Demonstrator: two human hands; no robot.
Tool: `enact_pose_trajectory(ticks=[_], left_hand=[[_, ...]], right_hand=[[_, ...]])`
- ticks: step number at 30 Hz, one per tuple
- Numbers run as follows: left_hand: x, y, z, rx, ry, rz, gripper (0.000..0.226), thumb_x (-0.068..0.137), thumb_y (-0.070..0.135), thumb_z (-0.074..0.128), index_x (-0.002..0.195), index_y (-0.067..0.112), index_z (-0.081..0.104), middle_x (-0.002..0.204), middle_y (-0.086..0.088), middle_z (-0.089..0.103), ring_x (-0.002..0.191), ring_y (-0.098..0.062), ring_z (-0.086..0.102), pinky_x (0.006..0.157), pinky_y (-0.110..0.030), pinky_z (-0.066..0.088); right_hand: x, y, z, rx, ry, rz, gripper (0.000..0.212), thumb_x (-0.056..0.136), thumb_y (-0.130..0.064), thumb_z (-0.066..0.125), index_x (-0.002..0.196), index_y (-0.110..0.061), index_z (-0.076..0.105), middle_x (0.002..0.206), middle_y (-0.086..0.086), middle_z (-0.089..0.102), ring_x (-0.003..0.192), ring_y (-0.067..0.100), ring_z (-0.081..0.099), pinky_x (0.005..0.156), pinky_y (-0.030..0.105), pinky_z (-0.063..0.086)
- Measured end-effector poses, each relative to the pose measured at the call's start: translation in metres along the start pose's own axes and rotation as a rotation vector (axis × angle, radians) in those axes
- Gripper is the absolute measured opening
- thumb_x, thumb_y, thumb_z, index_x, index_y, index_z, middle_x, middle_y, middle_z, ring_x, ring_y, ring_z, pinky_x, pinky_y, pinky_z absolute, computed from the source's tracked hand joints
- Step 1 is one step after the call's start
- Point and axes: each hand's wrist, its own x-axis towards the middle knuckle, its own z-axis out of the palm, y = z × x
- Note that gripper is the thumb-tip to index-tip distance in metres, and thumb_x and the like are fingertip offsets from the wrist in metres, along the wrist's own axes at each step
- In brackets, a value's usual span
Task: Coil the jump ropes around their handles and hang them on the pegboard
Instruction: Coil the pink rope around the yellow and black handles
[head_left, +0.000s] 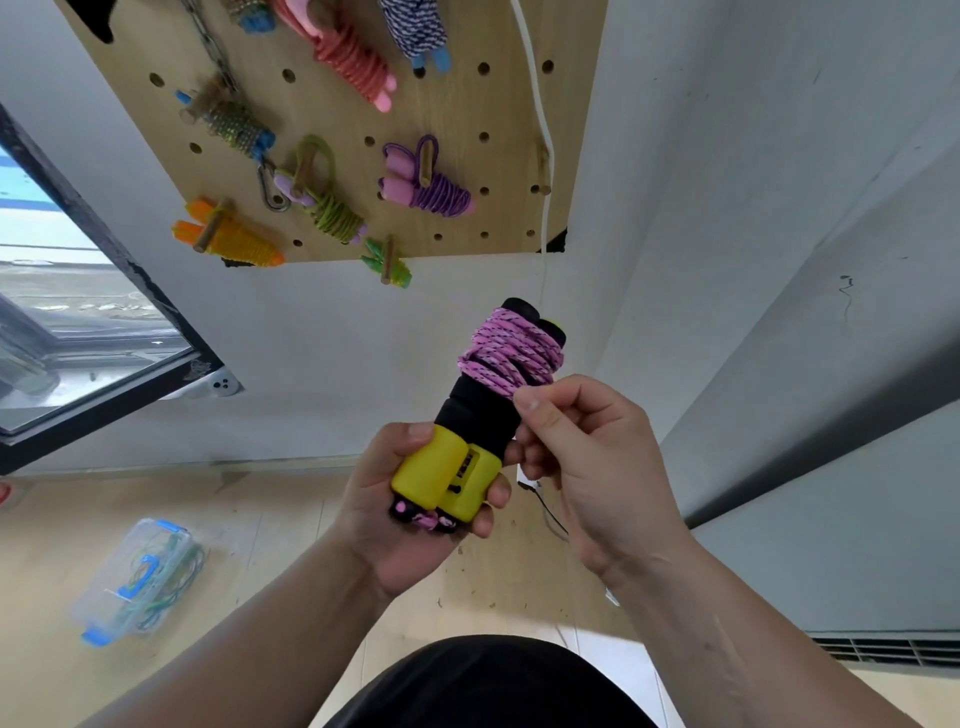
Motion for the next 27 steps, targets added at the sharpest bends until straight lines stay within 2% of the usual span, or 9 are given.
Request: enact_pose_trajectory(ticks=[5,8,10,14,17,20,22,24,27], left_hand=[[0.003,-0.007,-0.003,-0.066,-0.185,-0.001,0.059,0.081,0.041,0.073,0.125,0.003,0.066,0.108,-0.017,0.068,0.080,-0.026,0.066,0.065,-0.031,0.055],[0.004,-0.006,-0.002,-0.217,-0.317,0.006,0.059,0.091,0.038,0.061,0.134,-0.002,0.053,0.118,-0.021,0.061,0.086,-0.027,0.063,0.070,-0.030,0.053],[0.004,-0.002,-0.003,-0.264,-0.366,0.001,0.060,0.094,0.037,0.057,0.135,-0.005,0.049,0.122,-0.026,0.059,0.088,-0.030,0.063,0.073,-0.033,0.054],[0.005,0.003,-0.007,-0.231,-0.378,-0.024,0.064,0.097,0.038,0.053,0.141,-0.008,0.047,0.132,-0.031,0.059,0.103,-0.038,0.066,0.087,-0.043,0.056],[0.005,0.006,-0.018,-0.241,-0.294,-0.070,0.067,0.095,0.037,0.057,0.143,-0.008,0.047,0.135,-0.033,0.058,0.109,-0.042,0.067,0.091,-0.051,0.056],[0.001,0.011,-0.019,-0.163,-0.169,-0.108,0.059,0.087,0.038,0.061,0.131,-0.002,0.064,0.125,-0.028,0.066,0.099,-0.040,0.072,0.084,-0.050,0.059],[-0.003,0.016,-0.014,-0.026,0.036,-0.108,0.051,0.085,0.035,0.050,0.116,0.002,0.075,0.116,-0.028,0.070,0.091,-0.040,0.073,0.079,-0.051,0.061],[-0.004,0.021,-0.009,0.129,0.205,-0.060,0.047,0.091,0.028,0.041,0.117,0.005,0.074,0.114,-0.030,0.070,0.090,-0.040,0.072,0.074,-0.051,0.061],[-0.002,0.020,-0.006,0.567,0.553,0.163,0.035,0.103,0.013,0.037,0.116,0.028,0.065,0.095,-0.018,0.073,0.070,-0.028,0.064,0.050,-0.035,0.049]], right_hand=[[-0.006,-0.003,0.000,0.057,0.059,-0.014,0.017,0.070,-0.025,0.080,0.062,-0.021,0.066,0.058,0.009,0.060,0.051,0.020,0.054,0.047,0.028,0.045],[-0.004,-0.001,-0.004,0.052,-0.027,-0.038,0.003,0.073,-0.025,0.075,0.071,-0.023,0.075,0.068,0.008,0.065,0.064,0.021,0.061,0.057,0.029,0.048],[-0.001,0.001,-0.006,0.022,-0.038,-0.042,0.004,0.073,-0.024,0.077,0.075,-0.021,0.077,0.073,0.008,0.069,0.069,0.021,0.063,0.062,0.030,0.049],[0.010,0.008,-0.008,0.053,-0.039,-0.005,0.021,0.075,-0.016,0.084,0.088,-0.017,0.068,0.071,0.005,0.066,0.058,0.017,0.062,0.059,0.032,0.049],[0.017,0.011,-0.007,0.082,-0.127,0.117,0.042,0.079,-0.025,0.078,0.117,-0.012,0.065,0.081,0.004,0.065,0.060,0.011,0.057,0.063,0.029,0.048],[0.021,0.010,-0.006,0.094,-0.291,0.153,0.025,0.089,-0.021,0.066,0.111,-0.009,0.067,0.084,0.003,0.065,0.060,0.011,0.053,0.060,0.022,0.048],[0.025,0.013,-0.004,0.007,-0.289,0.127,0.020,0.094,-0.020,0.065,0.111,-0.009,0.068,0.089,0.008,0.066,0.068,0.017,0.056,0.062,0.026,0.050],[0.029,0.019,-0.002,-0.078,-0.229,0.101,0.015,0.097,-0.019,0.064,0.109,-0.014,0.071,0.089,0.013,0.058,0.071,0.021,0.048,0.063,0.031,0.043],[0.026,0.028,0.010,-0.161,-0.110,0.092,0.014,0.099,-0.013,0.062,0.106,-0.022,0.071,0.076,0.003,0.054,0.063,0.013,0.042,0.061,0.030,0.037]])
